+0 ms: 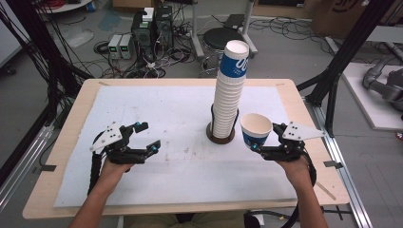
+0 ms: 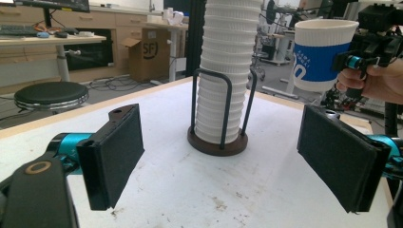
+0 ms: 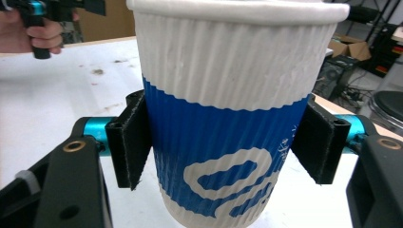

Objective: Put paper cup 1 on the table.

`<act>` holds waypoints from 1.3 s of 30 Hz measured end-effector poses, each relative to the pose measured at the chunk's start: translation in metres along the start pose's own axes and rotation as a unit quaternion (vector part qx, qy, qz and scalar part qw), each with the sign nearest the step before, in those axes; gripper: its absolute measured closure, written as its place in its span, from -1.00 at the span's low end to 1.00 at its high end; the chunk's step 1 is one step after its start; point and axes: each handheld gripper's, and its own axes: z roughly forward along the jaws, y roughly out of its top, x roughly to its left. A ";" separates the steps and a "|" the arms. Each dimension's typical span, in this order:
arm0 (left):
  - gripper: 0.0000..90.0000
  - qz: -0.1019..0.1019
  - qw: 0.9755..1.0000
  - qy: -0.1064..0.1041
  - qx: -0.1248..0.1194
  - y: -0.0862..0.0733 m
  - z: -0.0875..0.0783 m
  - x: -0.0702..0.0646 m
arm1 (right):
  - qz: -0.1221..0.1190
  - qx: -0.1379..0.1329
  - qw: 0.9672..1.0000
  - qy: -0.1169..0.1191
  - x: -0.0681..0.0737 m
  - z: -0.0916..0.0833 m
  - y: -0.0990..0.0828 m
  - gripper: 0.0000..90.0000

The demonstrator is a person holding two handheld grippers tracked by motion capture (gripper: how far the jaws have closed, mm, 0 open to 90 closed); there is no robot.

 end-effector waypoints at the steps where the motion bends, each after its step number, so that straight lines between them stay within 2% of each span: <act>1: -0.66 -0.001 1.000 -0.001 0.002 0.000 0.000 -0.001 | 0.003 -0.001 1.000 -0.004 -0.001 -0.001 -0.001 -0.34; 7: -0.66 0.001 1.000 0.001 0.002 -0.001 0.000 -0.002 | 0.021 -0.009 0.999 -0.046 -0.014 -0.007 -0.009 -0.34; 13: -0.66 -0.007 1.000 -0.004 0.003 -0.003 0.004 0.000 | 0.038 -0.018 0.994 -0.100 -0.028 -0.008 -0.019 -0.36; 17: -0.66 -0.007 1.000 -0.002 0.003 -0.003 0.003 0.000 | 0.056 -0.006 0.990 -0.126 -0.039 -0.006 -0.028 -0.36; 21: -0.66 -0.007 1.000 -0.003 0.003 -0.003 0.002 0.000 | 0.075 0.013 0.985 -0.158 -0.051 -0.002 -0.037 -0.36; 27: -0.66 -0.010 1.000 -0.002 0.006 -0.004 0.003 0.001 | 0.103 0.040 0.972 -0.207 -0.069 0.005 -0.050 -0.36; 29: -0.66 -0.010 1.000 -0.002 0.007 -0.004 0.004 0.001 | 0.110 0.055 0.969 -0.215 -0.073 0.011 -0.056 -0.36; 32: -0.66 -0.011 1.000 -0.002 0.010 -0.006 0.005 0.001 | 0.116 0.073 0.966 -0.218 -0.075 0.018 -0.060 -0.36; 34: -0.66 -0.009 1.000 -0.002 0.013 -0.006 0.005 0.001 | 0.122 0.082 0.966 -0.214 -0.078 0.024 -0.064 -0.37; 36: -0.65 -0.010 1.000 -0.002 0.013 -0.006 0.005 0.001 | 0.124 0.106 0.963 -0.214 -0.080 0.029 -0.069 -0.37; 39: -0.65 -0.009 1.000 -0.002 0.013 -0.007 0.005 0.000 | 0.138 0.126 0.960 -0.209 -0.083 0.032 -0.077 -0.37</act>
